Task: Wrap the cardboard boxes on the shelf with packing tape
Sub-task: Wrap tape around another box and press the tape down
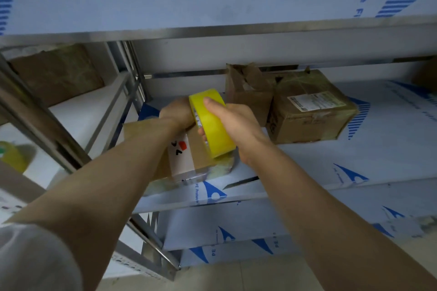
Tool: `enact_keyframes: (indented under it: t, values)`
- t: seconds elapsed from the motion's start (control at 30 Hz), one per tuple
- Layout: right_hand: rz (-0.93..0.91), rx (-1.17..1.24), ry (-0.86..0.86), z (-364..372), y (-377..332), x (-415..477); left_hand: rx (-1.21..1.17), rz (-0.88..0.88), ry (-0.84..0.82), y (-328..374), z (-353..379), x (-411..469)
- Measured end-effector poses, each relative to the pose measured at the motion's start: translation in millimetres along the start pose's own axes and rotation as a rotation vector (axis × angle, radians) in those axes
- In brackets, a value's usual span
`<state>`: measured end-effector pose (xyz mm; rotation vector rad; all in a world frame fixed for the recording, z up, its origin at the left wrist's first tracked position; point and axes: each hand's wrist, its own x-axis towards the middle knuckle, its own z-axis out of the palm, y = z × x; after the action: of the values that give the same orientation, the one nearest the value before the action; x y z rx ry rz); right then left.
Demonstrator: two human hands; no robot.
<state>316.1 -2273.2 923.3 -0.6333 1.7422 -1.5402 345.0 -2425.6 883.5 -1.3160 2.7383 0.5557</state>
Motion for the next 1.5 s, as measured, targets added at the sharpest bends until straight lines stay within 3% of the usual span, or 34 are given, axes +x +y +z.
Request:
enact_keyframes:
  t: [0.33,0.83,0.97,1.2,1.5]
  values:
    - [0.008,-0.124,0.048,-11.2,24.7,-31.8,-0.26,0.213,0.044,-10.0,20.8,16.6]
    - [0.106,-0.126,0.097,-11.4,116.8,-67.3,-0.285,0.253,0.035,-12.7,28.9,24.0]
    - [0.112,-0.051,0.123,-5.4,132.4,-69.1,-0.11,0.241,-0.061,5.7,12.6,26.1]
    - [0.118,0.031,0.141,-1.2,140.8,-66.0,0.3,0.133,0.017,44.0,57.5,14.2]
    - [0.093,0.005,0.183,1.0,147.6,-54.3,0.35,0.12,0.006,36.4,64.0,-18.2]
